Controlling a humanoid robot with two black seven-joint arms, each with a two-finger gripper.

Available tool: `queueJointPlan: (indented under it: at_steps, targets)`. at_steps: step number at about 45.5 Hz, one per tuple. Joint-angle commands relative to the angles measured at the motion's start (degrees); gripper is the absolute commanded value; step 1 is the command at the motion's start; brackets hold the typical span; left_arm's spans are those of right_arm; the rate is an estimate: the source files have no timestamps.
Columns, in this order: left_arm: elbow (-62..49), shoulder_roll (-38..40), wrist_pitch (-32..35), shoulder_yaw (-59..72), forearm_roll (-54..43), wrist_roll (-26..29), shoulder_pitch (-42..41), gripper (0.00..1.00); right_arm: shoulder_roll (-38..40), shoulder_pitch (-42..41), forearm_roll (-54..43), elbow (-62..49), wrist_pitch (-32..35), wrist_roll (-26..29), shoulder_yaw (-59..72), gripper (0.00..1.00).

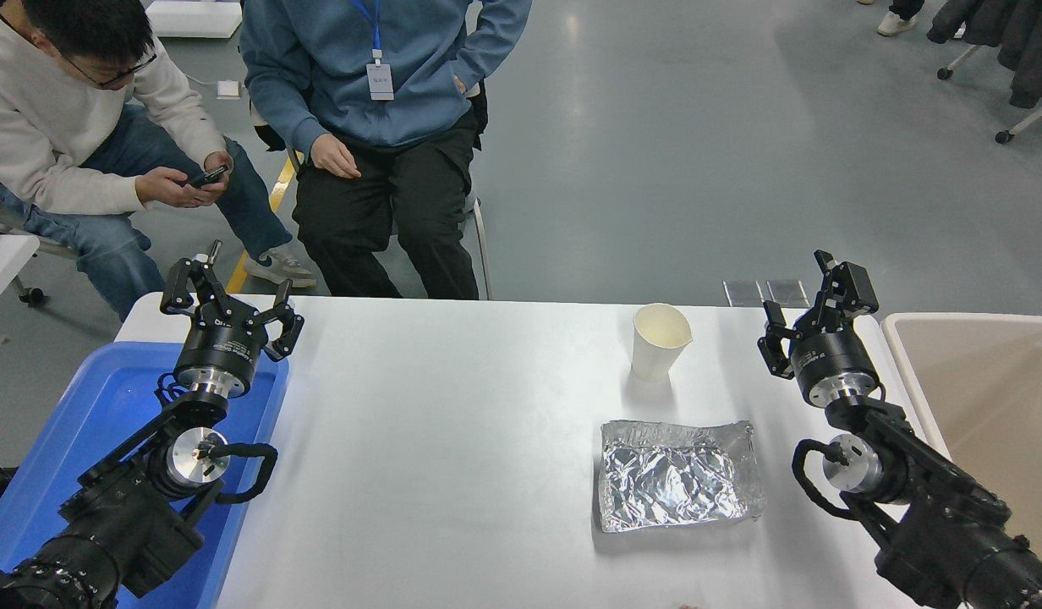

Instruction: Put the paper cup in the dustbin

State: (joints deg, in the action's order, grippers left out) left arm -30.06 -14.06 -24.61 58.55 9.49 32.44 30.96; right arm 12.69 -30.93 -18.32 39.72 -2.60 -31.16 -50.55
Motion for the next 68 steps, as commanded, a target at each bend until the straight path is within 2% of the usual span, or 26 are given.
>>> queueJointPlan:
  at_steps: [1,51,60,68]
  targets:
    - [0.0,0.0,0.1,0.0,0.0,0.1,0.0,1.0,0.3,0.5,0.1,0.0,-0.1,0.0,-1.4,1.0]
    - [0.0,0.0,0.0,0.0,0.0,0.1,0.0,1.0,2.3,0.2,-0.1,1.9,0.3,0.7,0.0,1.0]
    - [0.0,0.0,0.0,0.0,0.0,0.1,0.1,1.0,5.9,-0.6,-1.7,6.9,-0.1,6.5,2.1,1.0]
    - [0.0,0.0,0.0,0.0,0.0,0.1,0.0,1.0,11.3,-1.7,-3.9,11.4,-0.4,9.2,8.4,1.0]
